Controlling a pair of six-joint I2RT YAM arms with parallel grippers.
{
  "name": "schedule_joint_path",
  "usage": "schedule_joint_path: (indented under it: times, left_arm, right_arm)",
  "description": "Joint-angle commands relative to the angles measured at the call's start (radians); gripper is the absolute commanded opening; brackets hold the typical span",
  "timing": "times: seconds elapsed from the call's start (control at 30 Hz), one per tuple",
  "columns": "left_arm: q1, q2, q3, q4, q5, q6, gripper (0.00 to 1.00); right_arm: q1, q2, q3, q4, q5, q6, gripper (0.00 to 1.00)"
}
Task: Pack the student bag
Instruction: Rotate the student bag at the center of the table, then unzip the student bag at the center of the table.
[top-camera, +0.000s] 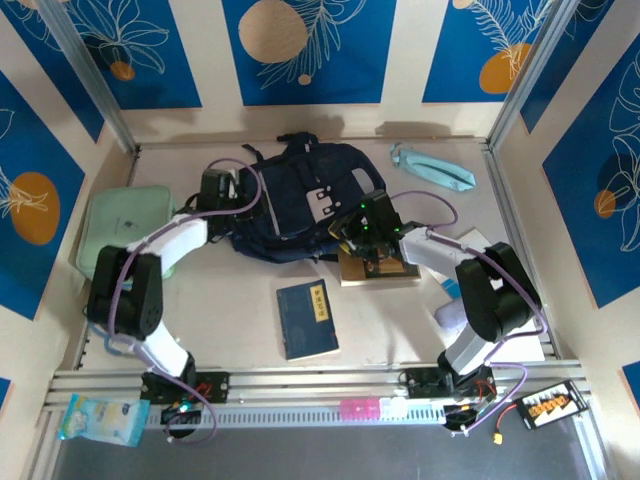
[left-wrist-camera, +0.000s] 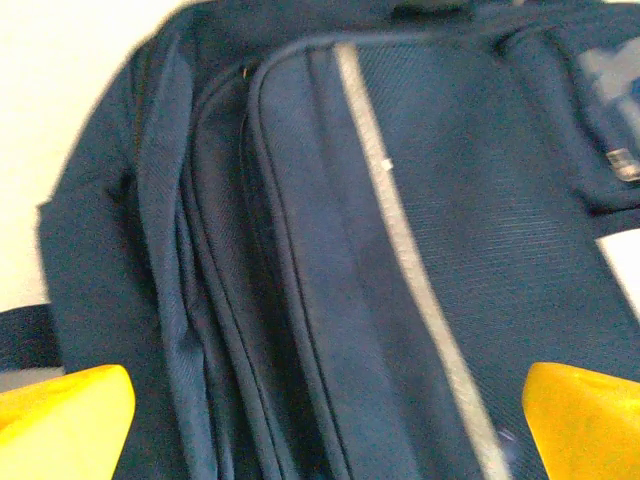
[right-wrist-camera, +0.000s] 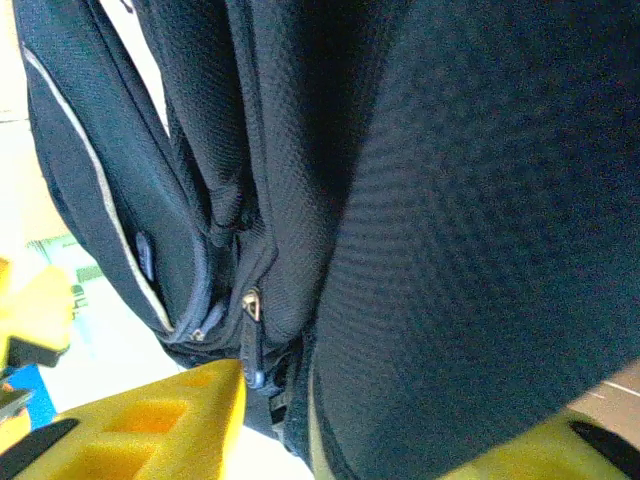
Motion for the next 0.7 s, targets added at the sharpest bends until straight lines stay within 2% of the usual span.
schedule_joint_path:
  times: [0.0, 0.1, 0.2, 0.27, 0.3, 0.4, 0.5, 0.57, 0.67]
  left_arm:
    - [-0.008, -0.136, -0.015, -0.111, 0.047, -0.001, 1.00]
    - [-0.059, -0.204, -0.062, -0.156, 0.078, -0.040, 1.00]
    - [-0.144, -0.255, -0.107, -0.203, 0.045, -0.064, 1.00]
    - [-0.210, -0.281, -0.148, -0.195, 0.031, -0.089, 1.00]
    - [-0.245, -0.290, -0.171, -0.180, 0.040, -0.101, 0.99]
    - [-0.346, -0.312, -0.244, -0.106, 0.047, -0.127, 0.86]
    - [-0.443, -0.314, -0.280, -0.068, -0.014, -0.123, 0.81]
    - [-0.485, -0.300, -0.264, -0.078, -0.047, -0.114, 0.75]
    - [-0.522, -0.256, -0.197, -0.144, -0.109, -0.121, 0.60]
  right_arm:
    - [0.008, -0.022, -0.023, -0.008, 0.008, 0.009, 0.50]
    - [0.002, 0.022, -0.002, -0.009, -0.023, 0.002, 0.50]
    - [0.002, 0.056, 0.010, 0.028, -0.006, -0.005, 0.47]
    - [-0.001, 0.078, 0.030, 0.033, 0.000, -0.011, 0.40]
    - [-0.003, 0.088, 0.040, 0.038, -0.003, -0.017, 0.32]
    - [0.002, 0.094, 0.056, 0.066, -0.017, -0.031, 0.12]
    - [0.013, 0.077, 0.088, 0.054, -0.025, -0.052, 0.00]
    - [0.020, 0.062, 0.109, 0.054, -0.036, -0.066, 0.00]
    - [0.022, 0.047, 0.143, 0.042, -0.068, -0.063, 0.00]
